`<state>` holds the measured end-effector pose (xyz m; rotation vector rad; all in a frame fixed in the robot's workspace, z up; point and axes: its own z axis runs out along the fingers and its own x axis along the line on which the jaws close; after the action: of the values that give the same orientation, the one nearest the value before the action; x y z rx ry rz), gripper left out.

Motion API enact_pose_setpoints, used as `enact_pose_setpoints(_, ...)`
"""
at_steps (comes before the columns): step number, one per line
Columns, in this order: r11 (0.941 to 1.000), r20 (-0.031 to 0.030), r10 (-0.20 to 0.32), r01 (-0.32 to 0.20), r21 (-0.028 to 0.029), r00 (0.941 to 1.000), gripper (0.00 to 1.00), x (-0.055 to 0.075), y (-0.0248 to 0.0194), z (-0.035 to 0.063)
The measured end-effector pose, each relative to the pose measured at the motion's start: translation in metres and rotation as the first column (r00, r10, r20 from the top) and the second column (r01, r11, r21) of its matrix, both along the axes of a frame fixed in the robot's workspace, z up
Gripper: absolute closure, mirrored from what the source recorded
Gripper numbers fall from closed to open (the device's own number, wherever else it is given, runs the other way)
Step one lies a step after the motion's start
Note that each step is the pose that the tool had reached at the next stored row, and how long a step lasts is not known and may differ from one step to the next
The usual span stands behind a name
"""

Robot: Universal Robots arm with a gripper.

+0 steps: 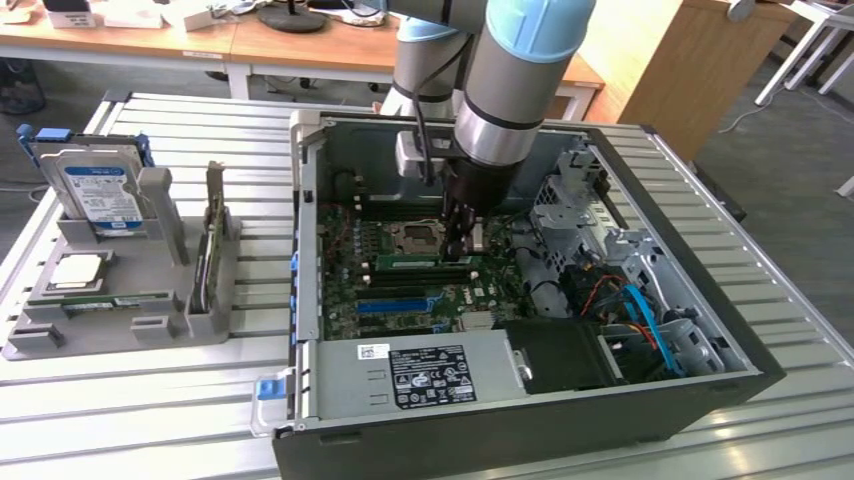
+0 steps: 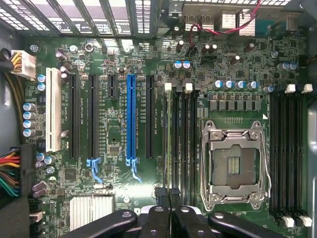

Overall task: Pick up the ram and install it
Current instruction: 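Insert the ram into the slot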

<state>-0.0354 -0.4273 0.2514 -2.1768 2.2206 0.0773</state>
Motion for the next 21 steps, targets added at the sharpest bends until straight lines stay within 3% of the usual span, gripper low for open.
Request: enact_pose_setpoints(21,1.0000,0.0020,0.000,0.000,0.0000,1.0000,0.88,-0.0001,0.0019,-0.0041)
